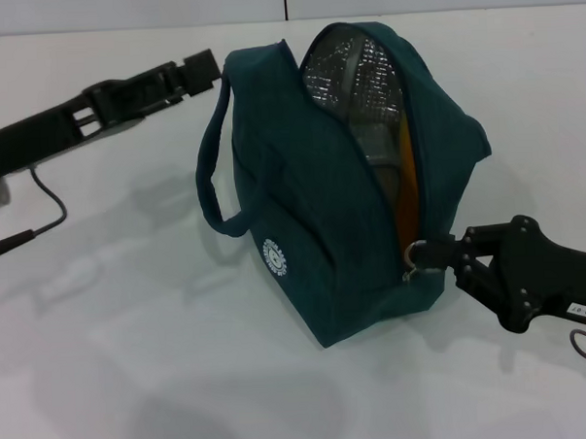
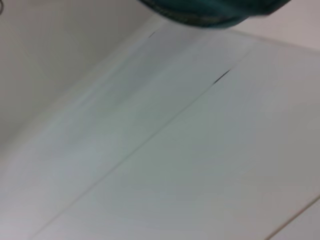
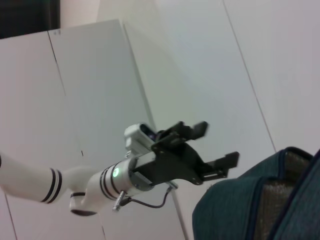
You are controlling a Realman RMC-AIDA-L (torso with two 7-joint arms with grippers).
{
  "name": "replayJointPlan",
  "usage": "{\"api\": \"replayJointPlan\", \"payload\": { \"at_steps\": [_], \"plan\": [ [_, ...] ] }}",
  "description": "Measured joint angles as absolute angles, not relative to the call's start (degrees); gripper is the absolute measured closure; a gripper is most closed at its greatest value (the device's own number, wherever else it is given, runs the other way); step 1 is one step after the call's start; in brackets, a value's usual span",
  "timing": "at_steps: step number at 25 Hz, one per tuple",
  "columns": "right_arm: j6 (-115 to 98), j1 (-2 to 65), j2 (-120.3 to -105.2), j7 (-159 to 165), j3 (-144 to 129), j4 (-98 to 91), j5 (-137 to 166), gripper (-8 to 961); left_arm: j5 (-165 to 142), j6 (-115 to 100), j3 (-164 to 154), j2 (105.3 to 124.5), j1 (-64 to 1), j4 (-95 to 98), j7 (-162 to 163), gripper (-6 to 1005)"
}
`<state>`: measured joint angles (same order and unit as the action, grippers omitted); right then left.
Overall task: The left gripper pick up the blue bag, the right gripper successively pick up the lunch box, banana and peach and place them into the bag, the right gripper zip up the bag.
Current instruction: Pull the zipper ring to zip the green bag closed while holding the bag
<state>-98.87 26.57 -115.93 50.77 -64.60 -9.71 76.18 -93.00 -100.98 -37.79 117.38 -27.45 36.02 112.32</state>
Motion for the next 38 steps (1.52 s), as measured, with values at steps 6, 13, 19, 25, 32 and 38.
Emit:
{"api": "replayJointPlan", "payload": {
  "at_steps": [6,13,19,25,32,38],
  "plan": [
    [-99.19,26.76,-116.04,51.11,-64.6,-9.66,74.57,938,-89.52,-106.45,-37.79,116.93,-24.65,36.37,101.82,294],
    [-99.06,27.57,-116.17,51.31,-64.6,-9.7,72.63,938,-91.67,-109.14,-38.59,117.58,-19.61,35.94,89.14,160],
    [-99.33,28.87,-116.19,51.33,-64.67,-9.75,71.12,938,-96.28,-109.45,-38.74,119.16,-15.64,34.41,79.85,167],
    [-99.73,30.34,-116.19,51.34,-64.7,-9.72,69.74,938,-102.06,-109.06,-39.22,119.27,-15.37,28.83,72.06,168],
    [-100.29,31.93,-116.19,52.69,-64.83,-10.07,67.13,938,-104.64,-104.92,-40.59,119.54,-16.78,24.02,65.63,169],
    [-100.92,34.07,-116.19,53.71,-64.83,-10.49,63.22,938,-104.2,-101.27,-42.02,119.69,-19.07,20.1,62.7,169]
  ]
}}
